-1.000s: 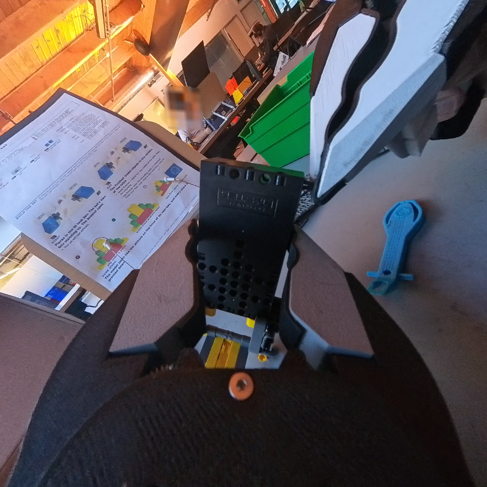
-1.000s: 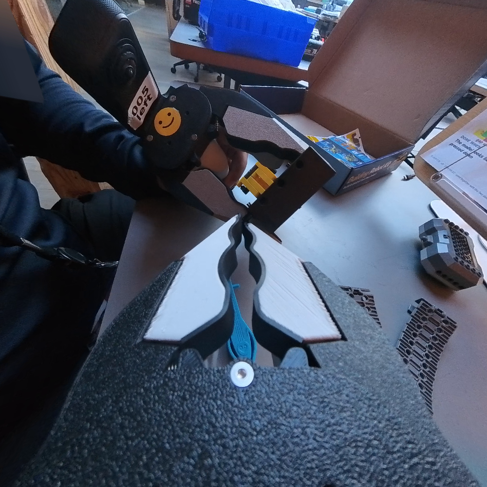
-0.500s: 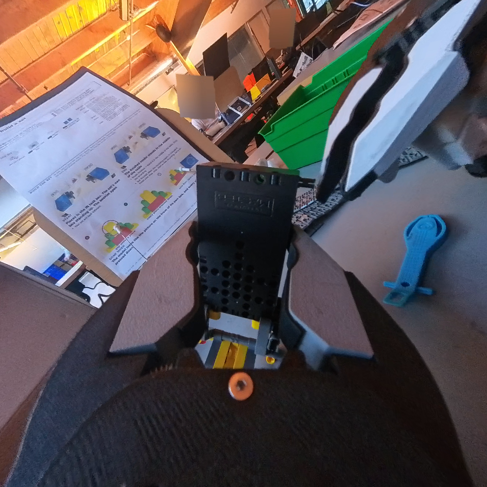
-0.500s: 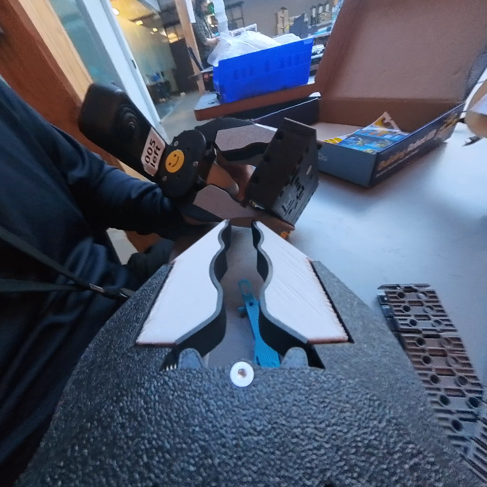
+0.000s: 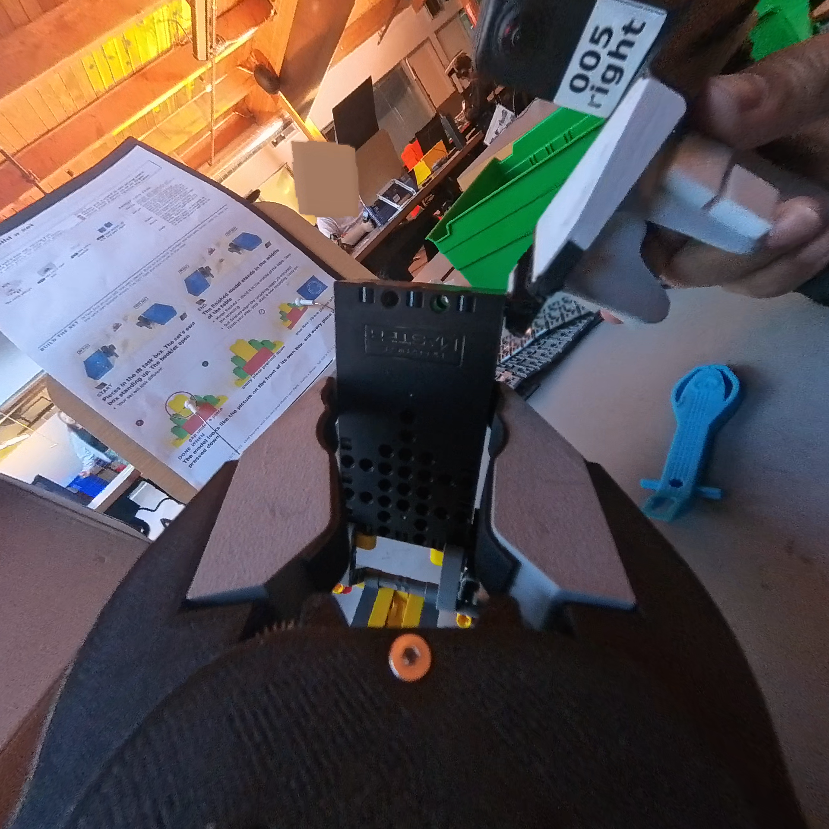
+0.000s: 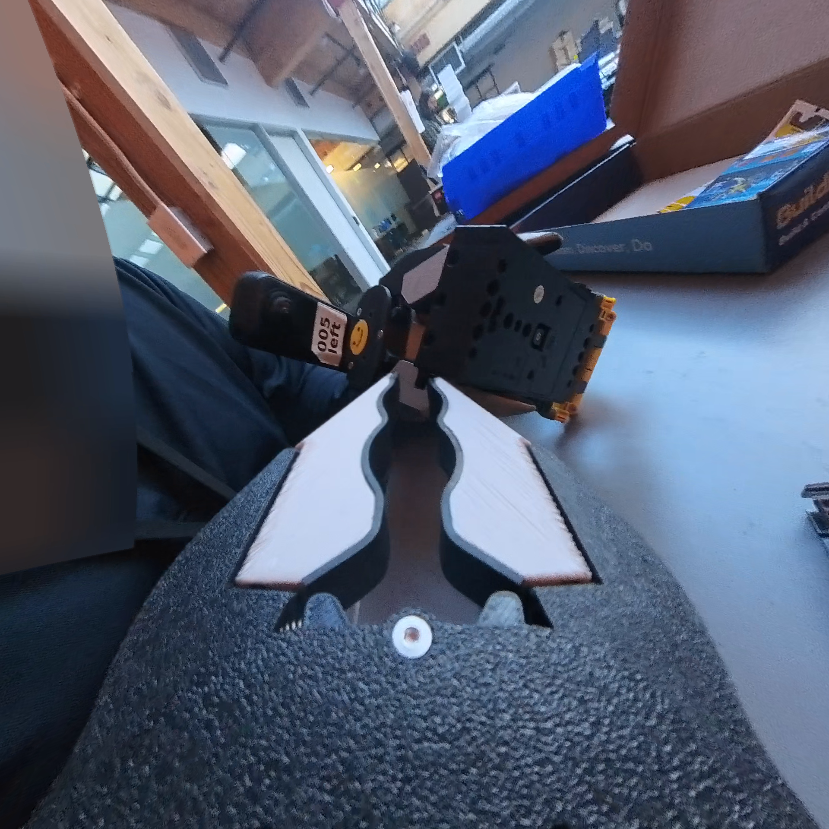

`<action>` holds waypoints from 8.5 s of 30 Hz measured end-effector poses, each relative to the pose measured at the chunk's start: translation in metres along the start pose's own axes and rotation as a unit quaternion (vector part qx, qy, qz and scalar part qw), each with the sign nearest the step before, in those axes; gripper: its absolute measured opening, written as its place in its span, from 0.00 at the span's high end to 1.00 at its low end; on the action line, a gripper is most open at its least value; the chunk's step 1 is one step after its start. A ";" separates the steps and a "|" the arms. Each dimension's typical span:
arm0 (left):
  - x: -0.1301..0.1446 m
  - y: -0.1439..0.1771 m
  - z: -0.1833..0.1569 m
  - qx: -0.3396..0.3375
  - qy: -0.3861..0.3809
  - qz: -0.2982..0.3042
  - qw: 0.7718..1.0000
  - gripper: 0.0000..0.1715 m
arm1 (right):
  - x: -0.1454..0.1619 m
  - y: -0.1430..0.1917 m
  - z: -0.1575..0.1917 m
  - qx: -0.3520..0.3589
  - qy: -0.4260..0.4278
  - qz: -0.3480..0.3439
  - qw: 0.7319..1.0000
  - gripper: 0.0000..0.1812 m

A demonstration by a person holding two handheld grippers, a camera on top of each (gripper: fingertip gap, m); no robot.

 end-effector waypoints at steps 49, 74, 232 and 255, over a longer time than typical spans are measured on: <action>0.001 -0.023 0.004 -0.019 -0.078 0.038 0.996 0.55 | 0.002 -0.015 -0.011 0.043 0.026 0.014 0.999 1.00; 0.002 -0.019 0.019 -0.045 0.042 -0.007 0.998 0.55 | -0.013 0.006 0.006 -0.011 0.088 -0.073 0.993 1.00; 0.018 -0.015 0.023 -0.038 0.082 0.010 0.996 0.57 | -0.011 -0.049 0.000 0.158 0.126 0.024 0.979 1.00; 0.017 -0.015 0.022 -0.033 0.078 0.003 0.996 0.57 | -0.006 -0.048 0.004 0.186 0.161 0.011 0.969 0.99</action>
Point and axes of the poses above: each gripper's, where its closed fingertips meet, y back along the fingers, x out of its underside, z = x × y across the jaws, the point moved 7 cm from there along y, back along the fingers, and after that the axes turned 11 degrees about -y, right-handed, at the moved point
